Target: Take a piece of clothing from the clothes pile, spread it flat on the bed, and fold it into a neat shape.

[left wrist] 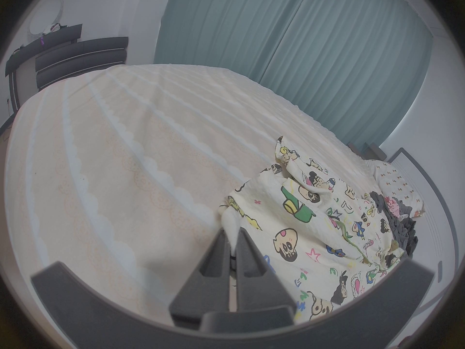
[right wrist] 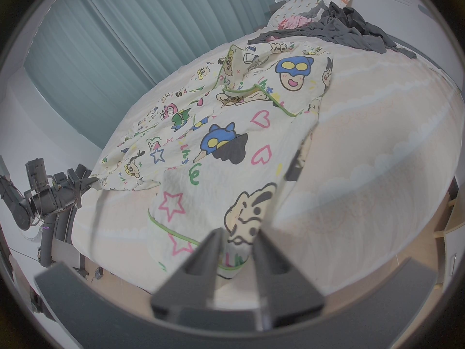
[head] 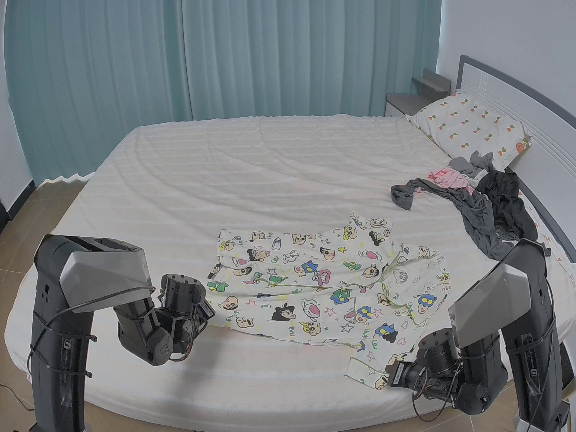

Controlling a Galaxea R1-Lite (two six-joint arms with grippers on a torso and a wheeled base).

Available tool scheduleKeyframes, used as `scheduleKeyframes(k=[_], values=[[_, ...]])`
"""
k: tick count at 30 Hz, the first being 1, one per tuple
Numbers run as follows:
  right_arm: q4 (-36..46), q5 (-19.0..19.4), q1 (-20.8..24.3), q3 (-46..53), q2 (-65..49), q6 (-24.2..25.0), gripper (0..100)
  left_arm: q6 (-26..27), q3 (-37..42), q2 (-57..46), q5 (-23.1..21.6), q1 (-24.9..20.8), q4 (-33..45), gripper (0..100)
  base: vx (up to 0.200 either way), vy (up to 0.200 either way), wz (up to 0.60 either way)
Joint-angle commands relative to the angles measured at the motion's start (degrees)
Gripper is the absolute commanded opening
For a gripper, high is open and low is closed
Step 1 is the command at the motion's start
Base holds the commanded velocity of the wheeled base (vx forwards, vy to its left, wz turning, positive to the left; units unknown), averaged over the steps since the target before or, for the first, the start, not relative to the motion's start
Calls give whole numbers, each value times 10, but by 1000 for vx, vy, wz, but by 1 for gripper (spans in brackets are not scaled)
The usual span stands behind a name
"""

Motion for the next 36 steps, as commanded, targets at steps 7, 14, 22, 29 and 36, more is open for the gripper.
scheduleKeyframes(k=[7,14,22,29,36], values=[[-5,-1,-4,30,-63,-7,0,17,22,-15,1,0,-2,0,0,0,0],[-5,1,-16,67,-127,-33,0,32,58,-48,1,0,-2,0,0,0,0],[-5,10,-40,104,-164,-53,0,42,85,-65,1,-1,-3,0,0,0,0],[15,11,-43,104,-180,-70,0,43,107,-74,1,-6,-3,0,0,0,0],[84,12,-44,104,-223,-87,0,52,136,-86,1,-8,-3,0,0,0,0]])
